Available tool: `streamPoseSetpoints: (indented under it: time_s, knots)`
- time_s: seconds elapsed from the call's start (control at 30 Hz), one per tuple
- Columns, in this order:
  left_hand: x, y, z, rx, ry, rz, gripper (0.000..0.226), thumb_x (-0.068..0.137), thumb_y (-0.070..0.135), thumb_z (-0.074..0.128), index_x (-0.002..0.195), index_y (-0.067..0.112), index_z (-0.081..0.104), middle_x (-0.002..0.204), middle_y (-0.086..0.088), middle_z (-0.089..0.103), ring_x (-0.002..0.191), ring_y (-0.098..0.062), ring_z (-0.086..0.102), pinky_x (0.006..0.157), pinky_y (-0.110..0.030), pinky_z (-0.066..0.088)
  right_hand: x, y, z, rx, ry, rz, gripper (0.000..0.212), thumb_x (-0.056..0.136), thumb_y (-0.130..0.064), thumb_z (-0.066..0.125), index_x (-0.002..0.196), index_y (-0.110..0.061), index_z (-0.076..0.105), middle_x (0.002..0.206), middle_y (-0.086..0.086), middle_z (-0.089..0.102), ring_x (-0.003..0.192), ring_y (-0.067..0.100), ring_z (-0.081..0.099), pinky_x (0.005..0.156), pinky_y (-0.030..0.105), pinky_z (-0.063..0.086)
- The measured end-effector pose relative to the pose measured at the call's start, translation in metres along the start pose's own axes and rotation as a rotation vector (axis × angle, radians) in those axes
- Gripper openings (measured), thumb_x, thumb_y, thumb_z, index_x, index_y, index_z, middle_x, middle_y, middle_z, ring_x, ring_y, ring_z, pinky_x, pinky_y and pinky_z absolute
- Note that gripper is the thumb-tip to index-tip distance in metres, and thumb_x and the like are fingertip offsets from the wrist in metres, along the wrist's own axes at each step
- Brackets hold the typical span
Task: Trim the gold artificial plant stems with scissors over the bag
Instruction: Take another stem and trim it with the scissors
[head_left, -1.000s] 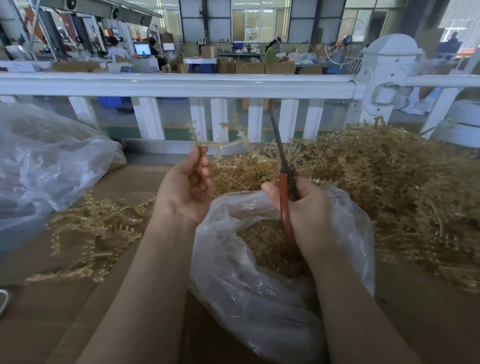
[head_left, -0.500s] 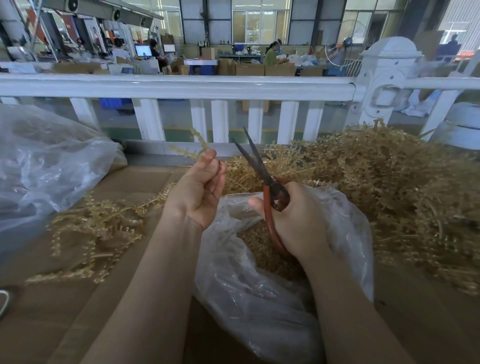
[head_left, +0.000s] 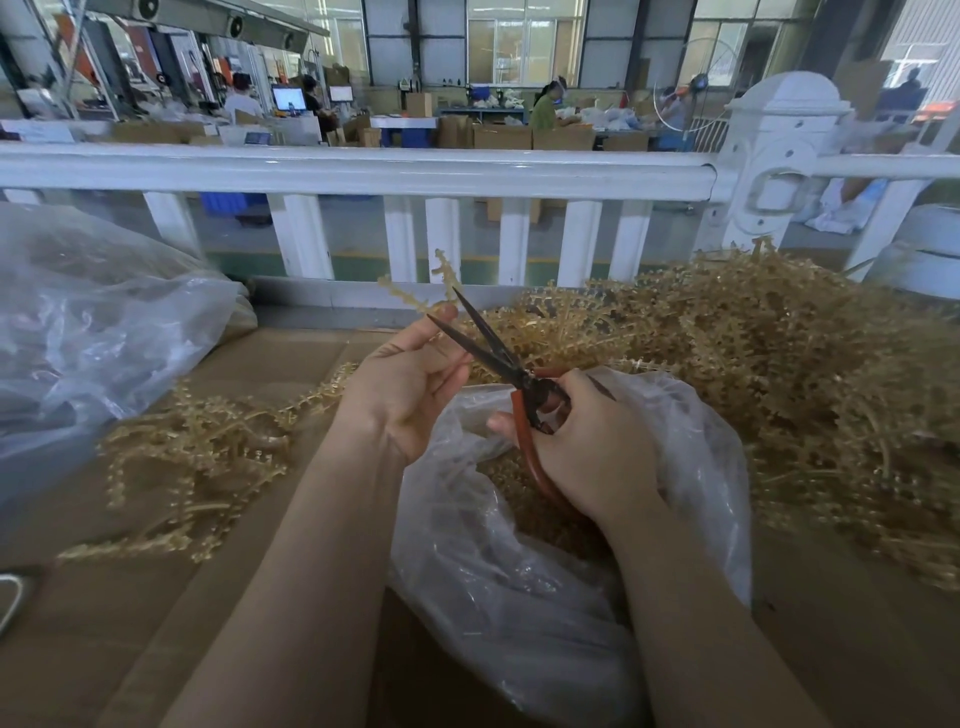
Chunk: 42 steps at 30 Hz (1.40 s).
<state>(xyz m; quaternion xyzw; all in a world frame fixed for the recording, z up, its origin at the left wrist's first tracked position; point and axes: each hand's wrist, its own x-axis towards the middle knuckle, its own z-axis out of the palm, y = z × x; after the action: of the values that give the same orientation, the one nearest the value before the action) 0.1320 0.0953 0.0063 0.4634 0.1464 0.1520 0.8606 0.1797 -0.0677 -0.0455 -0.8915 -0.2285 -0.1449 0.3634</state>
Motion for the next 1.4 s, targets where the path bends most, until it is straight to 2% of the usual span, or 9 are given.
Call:
streamPoseSetpoints:
  time_s: [0.23,0.43,0.53,0.8,1.03,1.17,1.23,1.33,1.4]
  knots:
    - [-0.0002,-0.0011,-0.0011,0.142,-0.004,0.012,0.023,0.087,-0.006,0.063,0.089,0.016,0.071,0.077,0.001,0.076,0.071,-0.006,0.073,0.061,-0.017,0.054,-0.0010,0.0016,0.0002,-0.056,0.004,-0.004,0.079,0.057,-0.098,0.037,0.097,-0.032,0.055,0.079,-0.027,0.053,0.068,-0.012,0.045,0.053,0.012,0.032]
    - [-0.0025,-0.0015,0.0010,0.214,0.009,0.090,0.021,0.085,-0.008,0.065,0.089,0.011,0.072,0.080,0.000,0.077,0.073,-0.008,0.073,0.065,-0.016,0.057,-0.0014,0.0043,-0.0005,-0.104,0.028,-0.012,0.067,0.068,-0.090,0.050,0.096,-0.030,0.058,0.078,-0.021,0.059,0.065,-0.009,0.047,0.052,0.014,0.035]
    - [-0.0038,-0.0015,0.0018,0.222,0.010,0.106,0.019,0.084,-0.007,0.066,0.090,0.010,0.072,0.082,-0.002,0.077,0.075,-0.008,0.074,0.068,-0.017,0.058,-0.0019,0.0038,-0.0009,-0.127,0.057,-0.018,0.061,0.070,-0.088,0.053,0.088,-0.030,0.057,0.070,-0.022,0.055,0.061,-0.009,0.046,0.049,0.016,0.032]
    - [-0.0048,-0.0004,0.0024,0.205,-0.006,0.154,0.017,0.082,-0.008,0.067,0.086,0.008,0.071,0.078,-0.003,0.076,0.071,-0.010,0.073,0.058,-0.016,0.053,-0.0039,0.0006,-0.0029,-0.111,0.141,-0.059,0.055,0.070,-0.085,0.056,0.072,-0.030,0.050,0.057,-0.022,0.041,0.053,-0.009,0.037,0.048,0.014,0.023]
    - [-0.0044,-0.0014,0.0024,0.182,-0.006,0.177,0.017,0.082,-0.010,0.067,0.085,0.006,0.071,0.078,-0.005,0.076,0.070,-0.010,0.073,0.060,-0.015,0.053,-0.0025,0.0039,-0.0014,-0.102,0.102,-0.038,0.059,0.072,-0.084,0.059,0.073,-0.024,0.060,0.059,-0.017,0.050,0.056,-0.003,0.045,0.050,0.018,0.034]
    - [-0.0054,0.0011,0.0000,0.207,-0.027,0.184,0.019,0.083,-0.009,0.067,0.081,0.010,0.073,0.079,-0.005,0.077,0.071,-0.010,0.073,0.060,-0.016,0.054,-0.0017,0.0028,-0.0024,-0.097,0.084,-0.042,0.061,0.068,-0.087,0.054,0.078,-0.027,0.062,0.061,-0.020,0.050,0.056,-0.004,0.045,0.049,0.017,0.032]
    - [-0.0057,0.0009,-0.0009,0.252,-0.037,0.187,0.019,0.085,-0.009,0.065,0.086,0.008,0.073,0.080,-0.005,0.077,0.073,-0.011,0.074,0.061,-0.016,0.054,-0.0021,0.0019,-0.0036,-0.103,0.078,-0.050,0.058,0.068,-0.088,0.052,0.075,-0.031,0.056,0.061,-0.021,0.048,0.057,-0.005,0.043,0.050,0.017,0.031]
    - [-0.0059,0.0005,-0.0009,0.325,-0.057,0.183,0.020,0.087,-0.007,0.064,0.086,0.010,0.074,0.082,-0.004,0.078,0.075,-0.010,0.074,0.061,-0.017,0.054,-0.0040,-0.0005,-0.0067,-0.081,0.114,-0.082,0.054,0.068,-0.086,0.053,0.064,-0.035,0.035,0.055,-0.021,0.040,0.052,-0.007,0.036,0.048,0.017,0.024]
    - [-0.0063,0.0007,-0.0007,0.332,-0.063,0.181,0.021,0.087,-0.006,0.064,0.083,0.011,0.075,0.081,-0.003,0.077,0.073,-0.009,0.073,0.059,-0.016,0.053,-0.0052,-0.0015,-0.0075,-0.072,0.129,-0.094,0.056,0.067,-0.087,0.051,0.062,-0.034,0.033,0.053,-0.021,0.037,0.050,-0.008,0.035,0.048,0.016,0.023]
